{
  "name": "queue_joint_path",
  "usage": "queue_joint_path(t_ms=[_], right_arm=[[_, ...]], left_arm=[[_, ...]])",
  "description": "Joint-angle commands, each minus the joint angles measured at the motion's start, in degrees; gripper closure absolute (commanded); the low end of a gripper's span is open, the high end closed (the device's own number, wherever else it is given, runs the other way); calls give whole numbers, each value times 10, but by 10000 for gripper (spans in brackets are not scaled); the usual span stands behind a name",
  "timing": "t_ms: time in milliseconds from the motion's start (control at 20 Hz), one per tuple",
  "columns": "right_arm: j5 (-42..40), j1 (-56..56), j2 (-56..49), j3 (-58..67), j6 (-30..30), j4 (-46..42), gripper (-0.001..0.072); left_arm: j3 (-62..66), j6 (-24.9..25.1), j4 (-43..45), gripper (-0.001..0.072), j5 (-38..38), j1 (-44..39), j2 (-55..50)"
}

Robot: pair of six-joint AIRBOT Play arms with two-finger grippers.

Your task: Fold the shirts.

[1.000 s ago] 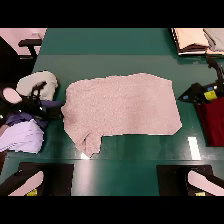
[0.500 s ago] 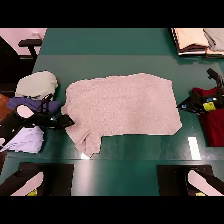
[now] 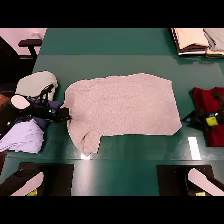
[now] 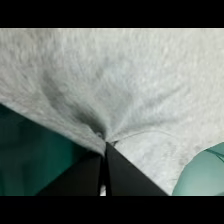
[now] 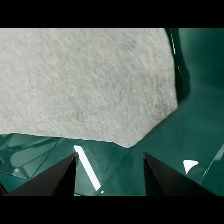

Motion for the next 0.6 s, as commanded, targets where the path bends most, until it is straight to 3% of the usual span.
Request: queue_joint_path(t_ms=[0, 150, 250, 400, 550], right_arm=[[-44, 0, -40, -71, 0, -3, 267], [-92, 59, -79, -82, 0, -3, 276], [-129, 96, -88, -79, 0, -3, 399], [-149, 129, -73, -56, 0, -7, 689], [-134, 143, -10, 25, 0, -8, 699]], left_arm=[[19, 0, -3, 684, -9, -1, 0], [19, 0, -3, 684, -9, -1, 0], [19, 0, -3, 683, -9, -1, 0], [20, 1, -3, 684, -20, -1, 0], [64, 5, -3, 685, -56, -1, 21]])
